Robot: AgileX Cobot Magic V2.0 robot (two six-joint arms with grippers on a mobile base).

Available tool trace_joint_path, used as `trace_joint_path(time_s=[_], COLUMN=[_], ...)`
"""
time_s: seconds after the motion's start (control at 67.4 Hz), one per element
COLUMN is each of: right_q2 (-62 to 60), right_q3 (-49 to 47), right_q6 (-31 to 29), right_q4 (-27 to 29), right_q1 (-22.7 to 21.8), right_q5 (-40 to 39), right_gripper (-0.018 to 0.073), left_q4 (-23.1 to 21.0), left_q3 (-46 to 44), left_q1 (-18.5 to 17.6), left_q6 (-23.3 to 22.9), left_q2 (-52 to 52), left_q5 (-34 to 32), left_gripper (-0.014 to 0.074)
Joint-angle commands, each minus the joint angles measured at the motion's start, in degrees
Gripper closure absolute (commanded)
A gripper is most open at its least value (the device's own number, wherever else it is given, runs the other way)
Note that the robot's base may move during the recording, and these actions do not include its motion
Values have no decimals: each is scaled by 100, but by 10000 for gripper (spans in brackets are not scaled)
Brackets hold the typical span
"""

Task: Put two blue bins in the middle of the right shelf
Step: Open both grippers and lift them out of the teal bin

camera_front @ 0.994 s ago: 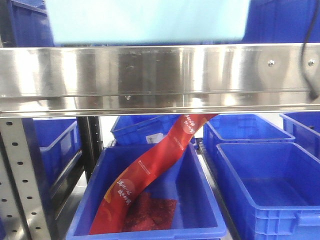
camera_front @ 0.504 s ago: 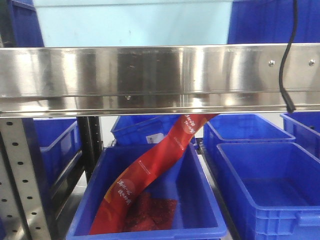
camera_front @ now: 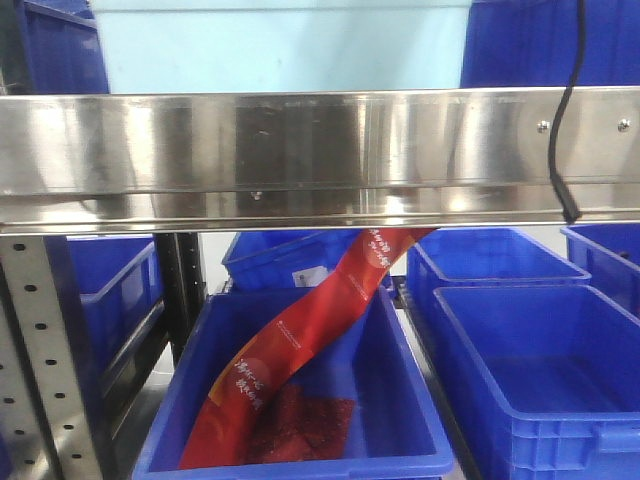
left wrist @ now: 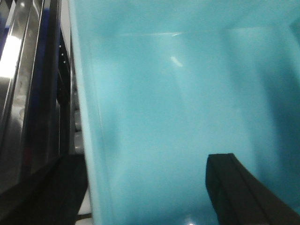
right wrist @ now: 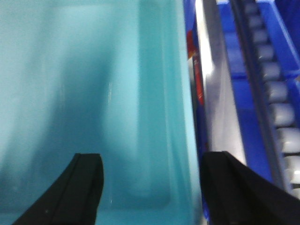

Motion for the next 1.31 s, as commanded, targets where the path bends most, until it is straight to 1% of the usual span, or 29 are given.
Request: trace_joint_path(time_s=[0.0,0.089,0.133,0.163,0.193,0.208,0.222,0.252,0.267,0.282,0.297,0.311,0.326,0.371,0.43,0.504,0.593,0.682,0.816,0.89,1.009,1.068,1.157,1.29], right_q2=[-301,-517,-602,-640,-682,-680,-700,-703,-713,-713,-713,-713,-713,-726,-812,-996,-1354,-1820,-2513,-2909,-3452,-3708,-4144,-4875], right_q3=[-47,-47,-47,-47,-47,-47,-47,-36,-36,-36,-36,-36,-36,-26,83,457,1076,1990,3439,4123,5132,5520,5967,6437], right_q6=[0,0,-11,-11,-24,-36,-52,-127,-138,-156,-187,-212,-224,-276,-327,-327,-341,-353,-353,-353,-353,-353,-353,-353], right_q4=[-146,-146,-171,-183,-208,-207,-231,-232,-232,-232,-232,-232,-232,-232,-232,-232,-232,-239,-239,-244,-244,-244,-253,-270], right_q1=[14,14,14,14,14,14,14,14,14,14,14,14,14,14,14,14,14,14,14,14,14,14,14,14], right_q5=[-4,115,192,261,300,319,348,402,435,459,500,528,553,584,470,137,-495,-1391,-2833,-3426,-4113,-4296,-4341,-4305], right_gripper=[218,219,230,249,295,319,364,454,513,555,618,660,722,722,723,724,724,724,724,724,724,724,724,724], left_q4=[-42,-42,-57,-57,-57,-57,-69,-69,-81,-101,-108,-122,-135,-209,-313,-477,-489,-489,-489,-489,-489,-489,-489,-489], left_q3=[-152,-224,-282,-280,-280,-280,-280,-280,-268,-235,-212,-184,-152,1,375,987,1788,2627,3695,4247,5115,5503,6037,6608], left_q1=[-39,-39,-39,-39,-39,-39,-39,-39,-39,-39,-39,-39,-39,-39,-39,-39,-39,-39,-39,-39,-39,-39,-39,-39], left_q6=[-12,-12,-12,-12,-12,-12,-12,15,16,16,30,63,99,123,123,123,123,123,123,123,123,123,123,123], left_q2=[-241,-341,-382,-397,-441,-451,-451,-466,-476,-490,-502,-517,-535,-636,-851,-1175,-1676,-2144,-2795,-3157,-3646,-3889,-4330,-5102], left_q5=[69,314,494,586,663,748,803,982,1009,1020,1020,1010,997,862,498,-104,-883,-1619,-2421,-2889,-3610,-3916,-4278,-4323], left_gripper=[184,237,299,356,410,454,486,588,641,678,706,706,706,707,707,707,707,707,707,707,707,707,707,707])
